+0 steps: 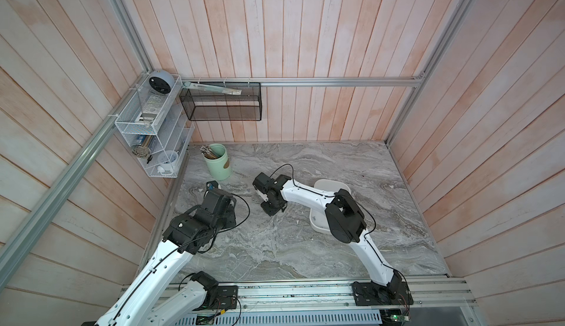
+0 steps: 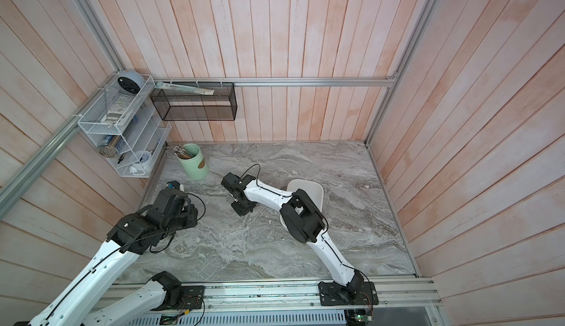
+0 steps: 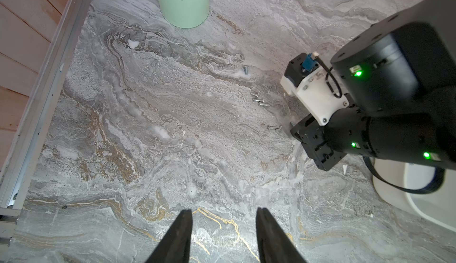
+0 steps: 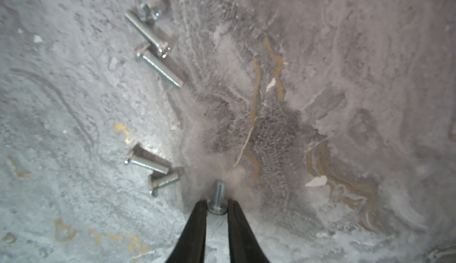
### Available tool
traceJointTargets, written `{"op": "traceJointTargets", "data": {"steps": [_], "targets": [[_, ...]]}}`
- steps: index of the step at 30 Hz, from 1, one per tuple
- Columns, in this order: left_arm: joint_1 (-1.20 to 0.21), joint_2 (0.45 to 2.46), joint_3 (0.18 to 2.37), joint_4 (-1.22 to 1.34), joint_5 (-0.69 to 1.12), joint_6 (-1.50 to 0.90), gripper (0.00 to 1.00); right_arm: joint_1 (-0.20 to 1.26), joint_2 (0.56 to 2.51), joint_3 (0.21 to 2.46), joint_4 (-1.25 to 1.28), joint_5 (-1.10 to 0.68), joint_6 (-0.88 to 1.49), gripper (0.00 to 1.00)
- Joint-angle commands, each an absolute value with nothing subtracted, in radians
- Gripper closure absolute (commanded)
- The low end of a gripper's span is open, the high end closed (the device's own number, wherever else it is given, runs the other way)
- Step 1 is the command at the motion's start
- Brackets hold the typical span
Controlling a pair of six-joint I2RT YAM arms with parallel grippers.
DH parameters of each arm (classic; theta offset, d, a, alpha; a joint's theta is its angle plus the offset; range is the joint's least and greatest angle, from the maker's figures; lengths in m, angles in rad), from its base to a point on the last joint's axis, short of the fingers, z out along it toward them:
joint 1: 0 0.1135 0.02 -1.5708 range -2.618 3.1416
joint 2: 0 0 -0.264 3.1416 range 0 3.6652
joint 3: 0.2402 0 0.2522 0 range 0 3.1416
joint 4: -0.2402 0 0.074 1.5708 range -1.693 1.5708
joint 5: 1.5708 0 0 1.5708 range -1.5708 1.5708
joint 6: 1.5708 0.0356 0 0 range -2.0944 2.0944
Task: Put the screws on the desktop into the storage box
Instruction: Pick up the screw from the center of the board, then place the screw in the storage box.
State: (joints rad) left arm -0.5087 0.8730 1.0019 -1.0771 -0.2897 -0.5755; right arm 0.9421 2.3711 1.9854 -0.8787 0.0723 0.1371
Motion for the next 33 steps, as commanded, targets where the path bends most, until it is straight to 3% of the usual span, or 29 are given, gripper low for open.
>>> {"op": "traceJointTargets", "data": {"steps": [1,20,33], "targets": [[-0.503,0.866,0.987,-1.063,-0.300,-0.570,0.52,0.945,2.339,1.948,-0.862,0.103,0.121,0.79],[-0.500,0.866,0.985,-1.060,-0.305,-0.574,0.52,0.901,2.075,1.815,-0.839,0.172,0.090,0.81],[-0.500,0.873,0.983,-1.056,-0.290,-0.570,0.52,0.661,1.623,1.373,-0.747,0.167,0.144,0.81]]}}
